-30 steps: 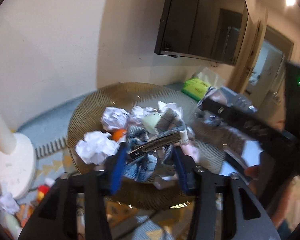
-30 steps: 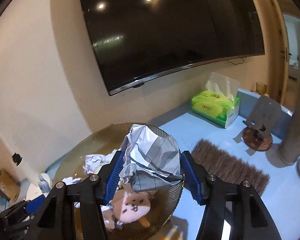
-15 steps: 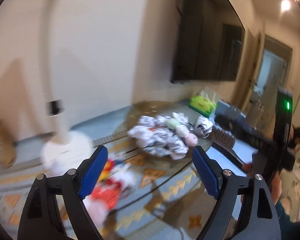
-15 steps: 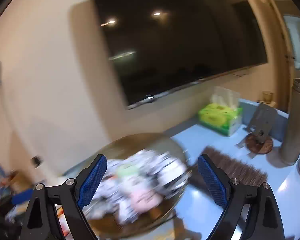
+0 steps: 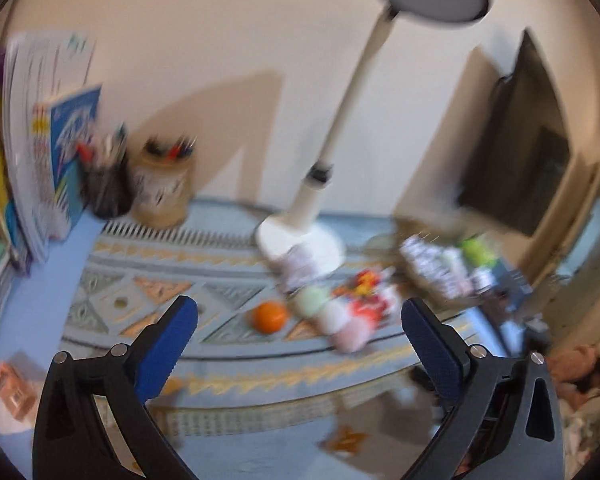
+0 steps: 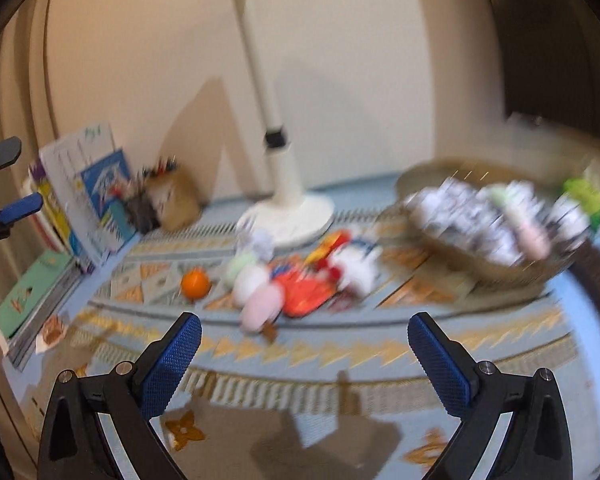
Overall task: Organize objects
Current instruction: 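Move both grippers back over the rug toward the mandarin, then grasp the mandarin with the left gripper while the right grasps the plush skewer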
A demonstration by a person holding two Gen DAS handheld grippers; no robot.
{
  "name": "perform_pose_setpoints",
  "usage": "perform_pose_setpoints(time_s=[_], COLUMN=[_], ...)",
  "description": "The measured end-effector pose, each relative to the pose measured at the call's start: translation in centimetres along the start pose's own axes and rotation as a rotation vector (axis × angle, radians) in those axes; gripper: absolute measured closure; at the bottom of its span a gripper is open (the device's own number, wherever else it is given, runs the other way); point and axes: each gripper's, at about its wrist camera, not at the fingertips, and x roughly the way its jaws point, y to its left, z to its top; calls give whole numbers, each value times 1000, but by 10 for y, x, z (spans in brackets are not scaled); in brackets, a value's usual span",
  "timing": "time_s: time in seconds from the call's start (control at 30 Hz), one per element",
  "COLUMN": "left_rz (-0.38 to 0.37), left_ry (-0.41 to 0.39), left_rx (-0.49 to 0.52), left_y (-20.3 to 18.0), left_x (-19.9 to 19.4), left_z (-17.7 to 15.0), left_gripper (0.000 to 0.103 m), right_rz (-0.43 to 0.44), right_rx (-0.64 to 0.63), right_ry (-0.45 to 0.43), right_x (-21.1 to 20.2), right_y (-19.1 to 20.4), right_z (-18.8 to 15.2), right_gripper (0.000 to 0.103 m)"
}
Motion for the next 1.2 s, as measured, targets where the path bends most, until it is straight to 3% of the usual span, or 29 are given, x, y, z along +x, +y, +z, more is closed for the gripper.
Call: perform_pose_setpoints(time_s=[0.1,0.17,0.23,0.3,0.53,1.1,1.2], left_rz=[22,-57,-90,-9,42,51,144], left_ry=[26,81,117,165,140,151,256], left_rx=[-6,-45,-76,-41,25,-83,1], left_y=[16,25,28,22,10,30,20], left_x=[44,73,88,99,93,94,104], left_z=[-28,-44,-53,-59,-64,-63,-56], left_gripper=[1,1,1,1,1,1,2], right_rz=[27,-3,-7,-10,-53,-94,-112], right_rx=[12,3,-16,-34,-129,-125,-123], right_ry=[41,68,53,64,77,108,113], right_x=[23,31,29,31,35,42,43], right_y=[2,1,5,9,26,24,23], right_z=[-17,-19,-20,-22,-27,-27,-26], right_gripper=[0,0,0,0,0,0,0])
